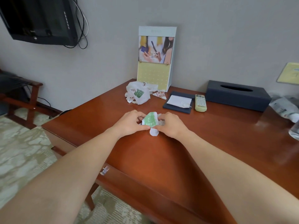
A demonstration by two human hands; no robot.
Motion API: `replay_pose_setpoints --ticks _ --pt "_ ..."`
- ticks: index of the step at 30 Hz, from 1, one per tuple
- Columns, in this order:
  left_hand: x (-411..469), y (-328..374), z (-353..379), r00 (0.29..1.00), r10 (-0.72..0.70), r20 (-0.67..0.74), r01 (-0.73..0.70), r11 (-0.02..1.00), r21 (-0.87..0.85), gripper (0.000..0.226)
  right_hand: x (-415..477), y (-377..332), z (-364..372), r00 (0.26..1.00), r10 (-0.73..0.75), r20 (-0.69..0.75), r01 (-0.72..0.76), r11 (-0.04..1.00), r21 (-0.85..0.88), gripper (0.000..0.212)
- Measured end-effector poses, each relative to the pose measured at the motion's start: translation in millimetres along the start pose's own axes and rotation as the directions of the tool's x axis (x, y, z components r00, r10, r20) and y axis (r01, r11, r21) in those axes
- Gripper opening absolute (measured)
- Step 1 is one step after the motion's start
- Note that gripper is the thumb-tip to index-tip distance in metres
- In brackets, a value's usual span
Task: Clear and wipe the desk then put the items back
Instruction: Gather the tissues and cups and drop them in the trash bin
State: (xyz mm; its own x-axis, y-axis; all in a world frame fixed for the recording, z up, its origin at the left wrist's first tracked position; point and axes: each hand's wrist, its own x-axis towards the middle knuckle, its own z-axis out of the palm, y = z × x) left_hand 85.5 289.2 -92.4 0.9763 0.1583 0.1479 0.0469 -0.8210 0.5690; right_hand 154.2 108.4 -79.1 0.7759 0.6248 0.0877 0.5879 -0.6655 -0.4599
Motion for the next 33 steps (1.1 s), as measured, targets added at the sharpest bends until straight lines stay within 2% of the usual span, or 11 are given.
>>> replay_pose_setpoints --ticks 2,6,15,20,23,27,30,31,33 --pt "-1 5 -1 1.0 -0.021 0.011 0.022 0.995 -0.1 0.036 -4 0 -2 1.0 0.001 -0.013 0.0 0.999 0.04 0.022" --pt "-3 16 -2 0.998 -0.043 0.047 0.051 0.984 -0.172 0.034 -11 3 -7 1.0 0.01 -0.012 -0.01 0.999 0.034 0.015" --pt "-8 44 3 0.991 -0.126 0.052 0.135 0.959 -0.25 0.035 -29 12 -25 0.996 0.086 -0.023 -0.085 0.994 0.064 0.014" --pt "-14 53 0 0.973 -0.196 0.118 0.222 0.933 -0.282 0.035 -47 24 -42 0.985 0.159 -0.061 -0.155 0.986 0.069 0.017" --pt "-19 62 -2 0.96 -0.21 0.187 0.246 0.949 -0.199 0.036 -58 31 -50 0.976 0.2 -0.085 -0.193 0.978 0.083 0.017" --pt "-25 74 -5 0.952 -0.2 0.23 0.206 0.978 -0.004 0.029 -72 38 -60 0.968 0.233 -0.09 -0.226 0.97 0.088 0.016" --pt "-28 83 -5 0.963 -0.219 0.16 0.196 0.97 0.145 0.022 -80 41 -66 0.964 0.251 -0.092 -0.243 0.966 0.094 0.014" --pt "-27 85 -4 0.963 -0.232 0.135 0.208 0.963 0.17 0.03 -83 42 -67 0.962 0.257 -0.093 -0.248 0.964 0.098 0.014" --pt "-23 85 1 0.945 -0.305 0.117 0.269 0.931 0.248 0.062 -88 43 -70 0.96 0.261 -0.096 -0.252 0.963 0.1 0.013"
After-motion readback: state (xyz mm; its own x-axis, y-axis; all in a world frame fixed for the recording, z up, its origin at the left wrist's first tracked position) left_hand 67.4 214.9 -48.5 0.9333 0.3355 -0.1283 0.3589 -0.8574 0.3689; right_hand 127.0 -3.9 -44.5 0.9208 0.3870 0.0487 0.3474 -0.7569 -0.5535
